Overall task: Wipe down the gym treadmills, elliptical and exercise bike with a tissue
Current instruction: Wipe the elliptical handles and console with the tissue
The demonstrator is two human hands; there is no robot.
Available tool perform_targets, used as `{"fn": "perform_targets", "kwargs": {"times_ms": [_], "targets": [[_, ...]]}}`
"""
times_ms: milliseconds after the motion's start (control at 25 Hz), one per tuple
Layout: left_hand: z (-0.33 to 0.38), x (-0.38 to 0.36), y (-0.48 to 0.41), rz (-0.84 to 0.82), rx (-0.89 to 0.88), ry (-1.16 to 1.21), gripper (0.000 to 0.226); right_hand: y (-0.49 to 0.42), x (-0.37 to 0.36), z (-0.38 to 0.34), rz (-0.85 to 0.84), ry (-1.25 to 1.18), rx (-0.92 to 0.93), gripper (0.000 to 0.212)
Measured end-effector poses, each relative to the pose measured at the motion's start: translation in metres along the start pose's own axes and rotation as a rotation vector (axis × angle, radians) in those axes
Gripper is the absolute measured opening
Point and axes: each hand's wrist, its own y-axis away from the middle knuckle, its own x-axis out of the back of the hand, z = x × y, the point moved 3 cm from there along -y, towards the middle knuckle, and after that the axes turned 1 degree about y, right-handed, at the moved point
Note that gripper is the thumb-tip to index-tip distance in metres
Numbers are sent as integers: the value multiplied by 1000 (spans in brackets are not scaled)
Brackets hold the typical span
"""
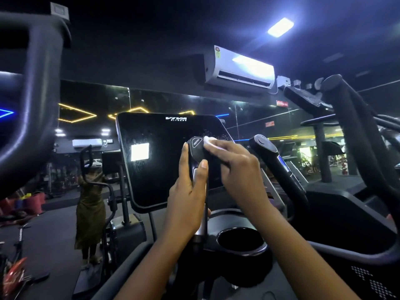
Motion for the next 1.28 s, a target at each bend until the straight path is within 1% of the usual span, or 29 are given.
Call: {"fn": "perform_targets", "kwargs": {"times_ms": [80,200,320,400,480,520,640,800,880,1000,1040,1120,1280], "targets": [[0,-1,-1,4,25,7,67,18,5,-13,23,-1,25,40],[0,-2,1,-3,45,29,67,30,7,-29,0,-27,107,32],[-1,0,2,18,34,33,60,0,3,-7,19,-77,34,33],[0,0,4,18,54,-4,47,-24,-5,8,-40,-80,7,36],[0,1,4,30,71,-20,41,-33,-12,11,-121,-56,63,38],[1,1,4,37,70,-14,41,-31,-14,8,-135,-37,110,38],[3,2,4,41,49,2,42,-12,-7,-4,-103,-23,223,39],[2,1,5,42,23,41,53,12,8,-8,-73,-77,282,34],[2,1,4,40,32,33,53,4,9,-4,-71,-57,293,37],[4,0,5,33,33,43,55,-21,-5,5,-145,-23,334,39],[6,0,5,28,37,60,57,-25,-9,8,-155,-21,321,39],[6,0,5,12,49,89,65,-24,-10,19,-119,-39,229,40],[7,0,7,-10,66,59,71,3,-5,27,61,-137,-59,40]]}}
